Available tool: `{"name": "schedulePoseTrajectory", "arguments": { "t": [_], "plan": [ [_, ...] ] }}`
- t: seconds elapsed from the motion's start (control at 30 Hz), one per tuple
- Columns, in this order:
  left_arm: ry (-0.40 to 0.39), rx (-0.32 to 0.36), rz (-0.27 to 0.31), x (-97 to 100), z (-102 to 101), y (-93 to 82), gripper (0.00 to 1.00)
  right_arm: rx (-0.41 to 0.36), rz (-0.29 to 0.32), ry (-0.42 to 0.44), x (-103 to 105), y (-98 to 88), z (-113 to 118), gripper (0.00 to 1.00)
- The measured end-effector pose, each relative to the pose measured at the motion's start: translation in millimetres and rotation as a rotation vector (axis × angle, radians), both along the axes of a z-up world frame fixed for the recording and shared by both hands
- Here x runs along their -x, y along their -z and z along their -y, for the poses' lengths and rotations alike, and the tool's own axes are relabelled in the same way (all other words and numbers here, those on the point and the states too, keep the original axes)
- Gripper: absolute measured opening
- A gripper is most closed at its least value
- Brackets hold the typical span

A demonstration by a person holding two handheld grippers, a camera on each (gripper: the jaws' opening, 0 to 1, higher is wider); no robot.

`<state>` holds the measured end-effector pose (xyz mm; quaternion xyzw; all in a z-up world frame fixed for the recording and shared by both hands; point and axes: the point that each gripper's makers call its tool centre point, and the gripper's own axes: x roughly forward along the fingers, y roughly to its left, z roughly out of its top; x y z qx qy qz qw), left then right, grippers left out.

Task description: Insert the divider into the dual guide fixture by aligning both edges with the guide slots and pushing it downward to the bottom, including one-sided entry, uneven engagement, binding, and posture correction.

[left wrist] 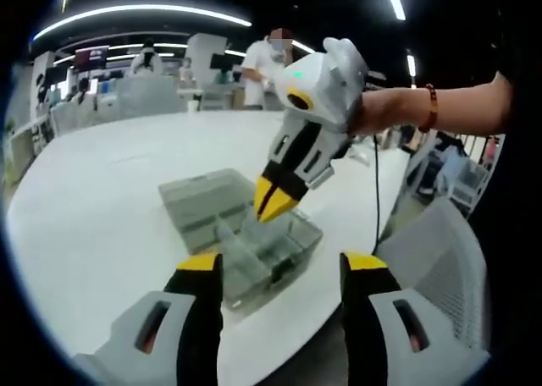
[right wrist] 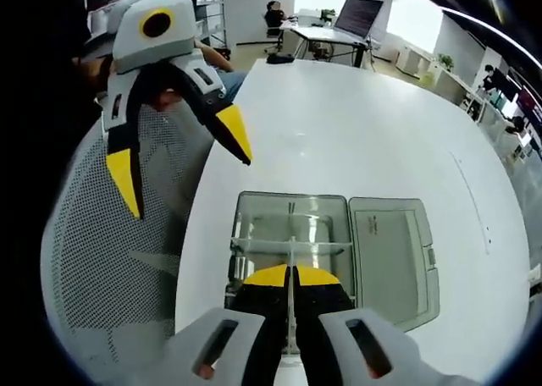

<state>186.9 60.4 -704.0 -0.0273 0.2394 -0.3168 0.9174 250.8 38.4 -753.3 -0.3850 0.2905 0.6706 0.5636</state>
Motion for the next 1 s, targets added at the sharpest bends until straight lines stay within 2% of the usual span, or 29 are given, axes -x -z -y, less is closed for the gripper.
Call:
{"name": "schedulePoseTrajectory", "arguments": {
  "t": [0.57,1.0],
  "plan": [
    [-0.012,-0.013,-0.010,-1.4,-9,2.1,0.55,0.084,0.037,-0.011,2,18.0,-4,0.00],
    [-0.012,-0.014,-0.018,0.7,-8,3.8,0.55,0.115,0.024,0.023,0,22.8,-4,0.00]
  ]
}}
